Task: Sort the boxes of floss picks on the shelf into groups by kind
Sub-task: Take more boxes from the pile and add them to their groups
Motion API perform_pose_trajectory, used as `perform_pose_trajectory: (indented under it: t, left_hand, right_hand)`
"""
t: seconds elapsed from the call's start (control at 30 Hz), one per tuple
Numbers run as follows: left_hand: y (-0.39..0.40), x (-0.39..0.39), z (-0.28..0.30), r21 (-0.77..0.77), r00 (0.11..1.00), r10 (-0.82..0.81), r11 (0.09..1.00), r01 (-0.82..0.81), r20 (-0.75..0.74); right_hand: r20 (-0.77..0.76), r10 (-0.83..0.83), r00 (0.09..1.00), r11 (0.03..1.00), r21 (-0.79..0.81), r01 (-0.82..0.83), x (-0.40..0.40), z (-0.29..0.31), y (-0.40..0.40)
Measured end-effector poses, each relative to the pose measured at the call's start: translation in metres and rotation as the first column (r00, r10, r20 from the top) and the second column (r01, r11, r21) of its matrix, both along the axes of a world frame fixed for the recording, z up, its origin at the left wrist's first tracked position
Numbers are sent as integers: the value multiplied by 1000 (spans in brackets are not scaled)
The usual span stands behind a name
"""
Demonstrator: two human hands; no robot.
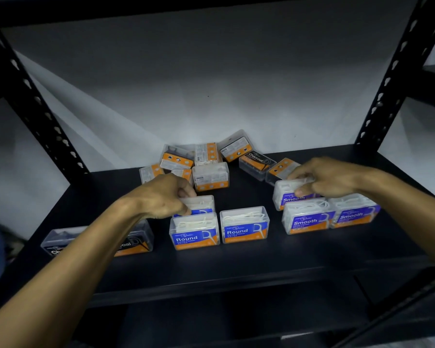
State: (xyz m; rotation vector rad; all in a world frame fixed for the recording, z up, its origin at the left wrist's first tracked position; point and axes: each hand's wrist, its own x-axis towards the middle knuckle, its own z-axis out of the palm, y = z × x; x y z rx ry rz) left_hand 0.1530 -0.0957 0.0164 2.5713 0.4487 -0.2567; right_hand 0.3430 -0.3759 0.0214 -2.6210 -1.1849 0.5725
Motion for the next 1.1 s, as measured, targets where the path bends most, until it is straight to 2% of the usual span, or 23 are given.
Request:
perform_pose_trajectory:
  t: [1.1]
  left_hand:
    - [12, 4, -5, -68, 999, -31, 997, 28, -36]
  right_hand:
    - [-59, 8, 998, 998, -64, -12, 11, -10, -2]
